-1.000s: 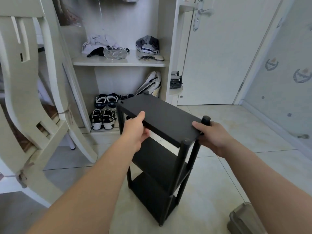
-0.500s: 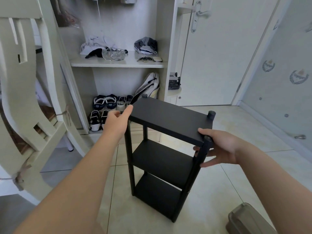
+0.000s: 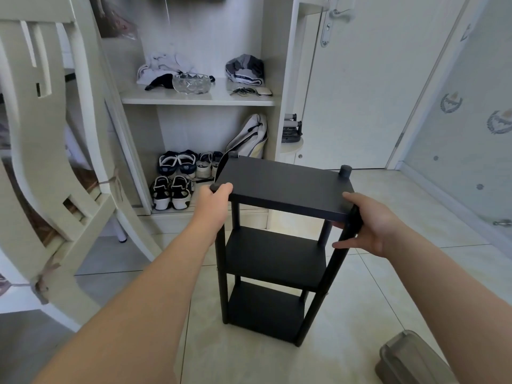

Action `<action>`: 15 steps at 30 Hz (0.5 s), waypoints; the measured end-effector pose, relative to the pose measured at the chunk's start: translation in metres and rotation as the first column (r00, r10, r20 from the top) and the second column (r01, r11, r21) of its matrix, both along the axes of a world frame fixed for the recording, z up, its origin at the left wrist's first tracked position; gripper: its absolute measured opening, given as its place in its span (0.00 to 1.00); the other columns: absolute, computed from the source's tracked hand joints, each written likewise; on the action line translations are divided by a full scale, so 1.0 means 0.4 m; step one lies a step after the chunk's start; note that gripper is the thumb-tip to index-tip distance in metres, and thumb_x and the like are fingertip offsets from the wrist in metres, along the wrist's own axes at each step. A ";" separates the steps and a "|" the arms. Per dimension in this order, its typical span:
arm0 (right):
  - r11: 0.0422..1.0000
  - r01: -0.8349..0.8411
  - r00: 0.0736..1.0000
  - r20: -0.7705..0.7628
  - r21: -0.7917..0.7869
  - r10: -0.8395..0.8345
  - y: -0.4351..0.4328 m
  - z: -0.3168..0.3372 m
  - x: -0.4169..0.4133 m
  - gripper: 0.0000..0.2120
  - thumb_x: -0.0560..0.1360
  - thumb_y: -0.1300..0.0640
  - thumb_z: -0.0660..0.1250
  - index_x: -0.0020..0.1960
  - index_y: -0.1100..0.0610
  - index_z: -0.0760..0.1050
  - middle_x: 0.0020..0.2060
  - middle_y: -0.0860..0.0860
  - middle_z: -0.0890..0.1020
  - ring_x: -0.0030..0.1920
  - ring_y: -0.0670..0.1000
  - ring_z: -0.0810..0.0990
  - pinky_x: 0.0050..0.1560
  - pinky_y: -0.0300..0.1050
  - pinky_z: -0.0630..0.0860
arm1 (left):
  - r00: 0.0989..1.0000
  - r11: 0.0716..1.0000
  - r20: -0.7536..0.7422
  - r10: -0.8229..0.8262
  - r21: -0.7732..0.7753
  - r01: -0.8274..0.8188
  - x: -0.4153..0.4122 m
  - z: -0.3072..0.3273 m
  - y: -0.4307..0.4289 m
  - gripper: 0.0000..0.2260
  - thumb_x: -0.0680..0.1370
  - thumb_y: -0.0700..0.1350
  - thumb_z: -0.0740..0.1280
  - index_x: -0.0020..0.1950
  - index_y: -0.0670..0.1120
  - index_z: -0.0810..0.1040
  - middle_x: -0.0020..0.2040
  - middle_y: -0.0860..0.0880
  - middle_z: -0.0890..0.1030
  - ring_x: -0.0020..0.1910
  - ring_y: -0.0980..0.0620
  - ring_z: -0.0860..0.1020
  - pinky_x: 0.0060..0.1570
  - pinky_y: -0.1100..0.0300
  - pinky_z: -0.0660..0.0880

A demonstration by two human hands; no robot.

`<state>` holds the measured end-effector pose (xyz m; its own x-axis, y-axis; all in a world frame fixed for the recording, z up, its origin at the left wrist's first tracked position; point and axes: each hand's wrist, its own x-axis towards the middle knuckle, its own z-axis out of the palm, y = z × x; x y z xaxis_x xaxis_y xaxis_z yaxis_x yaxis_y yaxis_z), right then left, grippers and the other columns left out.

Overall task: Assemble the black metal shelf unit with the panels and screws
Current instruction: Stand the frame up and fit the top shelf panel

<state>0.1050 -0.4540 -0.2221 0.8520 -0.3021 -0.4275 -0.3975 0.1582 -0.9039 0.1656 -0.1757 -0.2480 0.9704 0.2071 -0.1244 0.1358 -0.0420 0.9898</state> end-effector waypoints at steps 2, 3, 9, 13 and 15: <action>0.999 0.002 1.000 0.001 -0.041 -0.002 0.004 -0.003 0.004 0.16 0.80 0.50 0.67 0.66 0.54 0.73 0.62 0.55 0.76 0.59 0.59 0.78 0.47 0.71 0.81 | 1.000 0.999 0.014 -0.002 0.049 0.001 -0.006 -0.005 -0.002 0.06 0.79 0.49 0.64 0.53 0.49 0.71 0.48 0.49 0.76 0.45 0.51 0.74 0.39 0.57 0.68; 0.998 0.005 1.000 0.002 -0.056 -0.005 0.005 -0.005 0.005 0.17 0.80 0.50 0.68 0.66 0.54 0.73 0.62 0.56 0.76 0.59 0.59 0.78 0.47 0.71 0.81 | 1.000 0.998 0.011 -0.006 0.064 0.005 -0.008 -0.009 -0.001 0.06 0.79 0.49 0.64 0.53 0.49 0.71 0.49 0.48 0.77 0.45 0.52 0.74 0.39 0.57 0.68; 0.955 -0.083 0.995 -0.084 -0.284 0.061 -0.013 0.008 -0.002 0.17 0.80 0.38 0.62 0.58 0.51 0.75 0.55 0.55 0.82 0.54 0.58 0.83 0.46 0.59 0.84 | 0.988 0.990 -0.060 -0.141 -0.021 0.140 -0.021 0.002 0.025 0.29 0.76 0.70 0.61 0.67 0.50 0.74 0.60 0.54 0.78 0.59 0.53 0.75 0.63 0.52 0.65; 0.947 -0.124 0.988 -0.128 -0.295 0.089 -0.038 0.010 0.000 0.23 0.81 0.37 0.55 0.56 0.53 0.78 0.48 0.54 0.87 0.52 0.57 0.85 0.49 0.53 0.76 | 0.975 0.949 -0.205 -0.089 -0.315 0.020 0.002 0.019 0.049 0.31 0.77 0.70 0.58 0.65 0.46 0.79 0.56 0.47 0.85 0.55 0.48 0.82 0.59 0.50 0.73; 0.985 -0.089 0.993 -0.085 -0.147 0.078 -0.048 0.001 -0.003 0.17 0.82 0.43 0.56 0.52 0.53 0.79 0.48 0.54 0.88 0.50 0.58 0.86 0.50 0.53 0.75 | 0.961 0.936 -0.241 -0.132 -0.351 0.040 0.005 0.018 0.061 0.21 0.78 0.60 0.67 0.63 0.46 0.79 0.52 0.48 0.86 0.48 0.49 0.86 0.48 0.53 0.77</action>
